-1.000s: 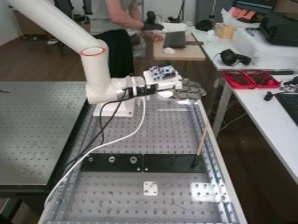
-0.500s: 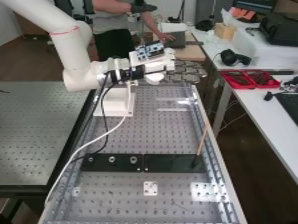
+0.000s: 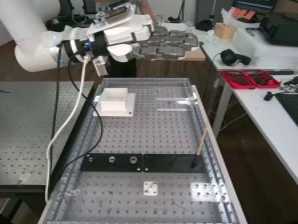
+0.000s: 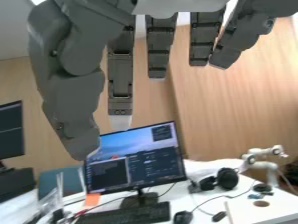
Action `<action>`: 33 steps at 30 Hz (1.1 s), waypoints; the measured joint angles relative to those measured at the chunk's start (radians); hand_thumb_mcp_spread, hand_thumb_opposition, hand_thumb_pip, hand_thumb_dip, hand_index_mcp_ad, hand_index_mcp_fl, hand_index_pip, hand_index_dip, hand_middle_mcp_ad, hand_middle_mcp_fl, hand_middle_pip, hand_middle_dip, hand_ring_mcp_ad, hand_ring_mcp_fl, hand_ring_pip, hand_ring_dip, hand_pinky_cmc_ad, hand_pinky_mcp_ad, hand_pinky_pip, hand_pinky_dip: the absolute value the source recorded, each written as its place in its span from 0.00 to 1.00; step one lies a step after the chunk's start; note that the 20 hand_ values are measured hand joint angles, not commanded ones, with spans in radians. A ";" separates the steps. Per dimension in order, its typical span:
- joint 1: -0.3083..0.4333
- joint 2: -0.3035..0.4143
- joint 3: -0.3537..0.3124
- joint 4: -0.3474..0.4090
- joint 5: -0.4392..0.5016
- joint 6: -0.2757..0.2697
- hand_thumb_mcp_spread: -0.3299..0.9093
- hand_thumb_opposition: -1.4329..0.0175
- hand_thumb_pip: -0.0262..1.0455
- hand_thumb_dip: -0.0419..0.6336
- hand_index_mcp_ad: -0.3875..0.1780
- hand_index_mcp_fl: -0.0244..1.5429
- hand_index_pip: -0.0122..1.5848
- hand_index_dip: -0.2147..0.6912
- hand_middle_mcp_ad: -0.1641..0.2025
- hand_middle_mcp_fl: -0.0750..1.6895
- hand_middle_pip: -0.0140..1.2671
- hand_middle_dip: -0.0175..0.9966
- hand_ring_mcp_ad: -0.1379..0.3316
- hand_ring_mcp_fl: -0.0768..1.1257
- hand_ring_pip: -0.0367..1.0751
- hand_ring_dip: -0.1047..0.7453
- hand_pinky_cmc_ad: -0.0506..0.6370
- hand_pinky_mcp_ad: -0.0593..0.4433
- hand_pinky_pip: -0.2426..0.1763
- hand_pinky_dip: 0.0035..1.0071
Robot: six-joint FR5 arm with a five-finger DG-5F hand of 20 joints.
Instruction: Grab the pcb board and place it in the clear container
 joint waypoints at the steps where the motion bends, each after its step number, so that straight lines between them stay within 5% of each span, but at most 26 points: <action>1: -0.007 0.011 -0.001 -0.008 0.006 -0.003 0.71 0.42 0.38 0.41 0.40 0.26 0.67 0.44 0.52 0.14 0.11 0.20 0.68 0.11 0.12 0.19 0.54 0.42 0.45 0.19; 17: -0.114 0.075 0.026 -0.139 0.060 -0.026 0.71 0.43 0.38 0.41 0.41 0.27 0.60 0.44 0.52 0.14 0.11 0.20 0.69 0.11 0.12 0.19 0.54 0.42 0.45 0.19; 33: -0.197 0.093 0.035 -0.161 -0.063 -0.023 0.68 0.45 0.39 0.40 0.43 0.27 0.56 0.45 0.52 0.14 0.10 0.20 0.68 0.10 0.12 0.19 0.53 0.42 0.45 0.19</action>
